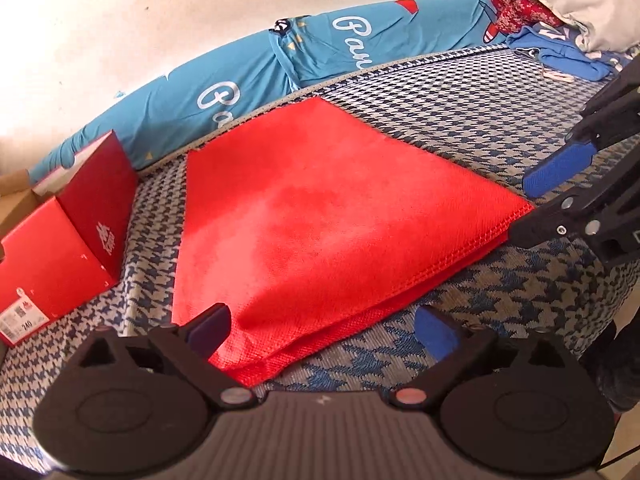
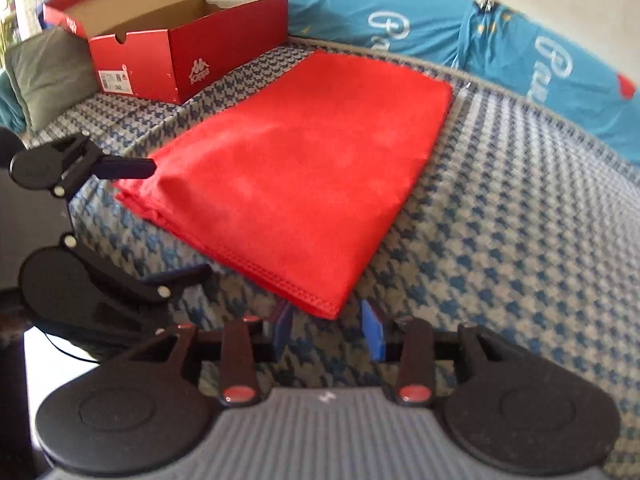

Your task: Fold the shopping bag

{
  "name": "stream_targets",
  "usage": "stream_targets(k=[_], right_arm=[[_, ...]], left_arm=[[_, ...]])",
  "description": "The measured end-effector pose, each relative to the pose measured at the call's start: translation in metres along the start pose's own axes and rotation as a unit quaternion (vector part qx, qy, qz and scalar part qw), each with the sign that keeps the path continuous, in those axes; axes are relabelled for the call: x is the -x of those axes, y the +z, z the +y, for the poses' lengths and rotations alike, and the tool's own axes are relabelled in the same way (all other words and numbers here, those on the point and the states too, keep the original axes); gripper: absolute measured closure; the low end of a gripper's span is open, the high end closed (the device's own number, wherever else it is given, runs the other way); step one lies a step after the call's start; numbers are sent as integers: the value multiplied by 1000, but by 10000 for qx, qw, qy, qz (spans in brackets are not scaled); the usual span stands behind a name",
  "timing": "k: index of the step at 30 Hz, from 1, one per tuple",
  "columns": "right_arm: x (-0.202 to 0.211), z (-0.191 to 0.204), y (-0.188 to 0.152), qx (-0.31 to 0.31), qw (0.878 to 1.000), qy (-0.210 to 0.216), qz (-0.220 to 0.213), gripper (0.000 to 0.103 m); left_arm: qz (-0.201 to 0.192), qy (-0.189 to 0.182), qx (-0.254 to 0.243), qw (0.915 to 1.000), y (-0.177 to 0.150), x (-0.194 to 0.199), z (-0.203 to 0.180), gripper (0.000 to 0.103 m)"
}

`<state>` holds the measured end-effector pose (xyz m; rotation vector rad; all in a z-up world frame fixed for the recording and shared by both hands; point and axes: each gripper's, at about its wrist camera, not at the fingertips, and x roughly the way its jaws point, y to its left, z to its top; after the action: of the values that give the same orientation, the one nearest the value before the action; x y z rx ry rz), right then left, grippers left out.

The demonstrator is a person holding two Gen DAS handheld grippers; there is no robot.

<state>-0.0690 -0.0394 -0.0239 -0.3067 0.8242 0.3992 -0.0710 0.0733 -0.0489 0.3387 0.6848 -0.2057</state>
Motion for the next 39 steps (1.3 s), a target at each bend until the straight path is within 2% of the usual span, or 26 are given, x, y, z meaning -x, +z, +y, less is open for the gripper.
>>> stream_targets(k=[3, 7, 9, 12, 16, 22, 31, 34, 37, 39], right_arm=[[10, 10, -1, 343, 9990, -84, -284, 67], [7, 25, 5, 1000, 9945, -22, -309, 67], [4, 40, 5, 1765, 9833, -161, -421, 67], [-4, 52, 4, 2377, 9702, -140, -441, 69], [-16, 64, -1, 2829, 9585, -173, -303, 69], [-27, 80, -9, 3391, 9385, -411, -516, 69], [-42, 104, -25, 4296, 8937, -867, -959, 69], [-46, 105, -23, 4275, 8939, -870, -1029, 71], [-50, 103, -15, 4074, 9030, -858, -1064, 71], [-52, 101, -10, 3910, 9110, -815, -1026, 76]], left_arm=[[73, -68, 156, 9998, -1, -1, 4, 4], [147, -106, 288, 9994, -2, -2, 7, 4], [152, -96, 309, 9994, -2, -2, 8, 3], [162, -78, 340, 9993, -3, -3, 9, 3], [179, -56, 398, 9990, -2, -4, 11, 1], [153, -10, 500, 9986, -1, -4, 15, 1], [-160, 155, 779, 9967, 5, 2, 26, 1], [-170, 143, 846, 9962, 5, 2, 29, 1], [-131, 121, 884, 9959, 5, 3, 32, 1], [-128, 99, 896, 9958, 4, 5, 34, 1]])
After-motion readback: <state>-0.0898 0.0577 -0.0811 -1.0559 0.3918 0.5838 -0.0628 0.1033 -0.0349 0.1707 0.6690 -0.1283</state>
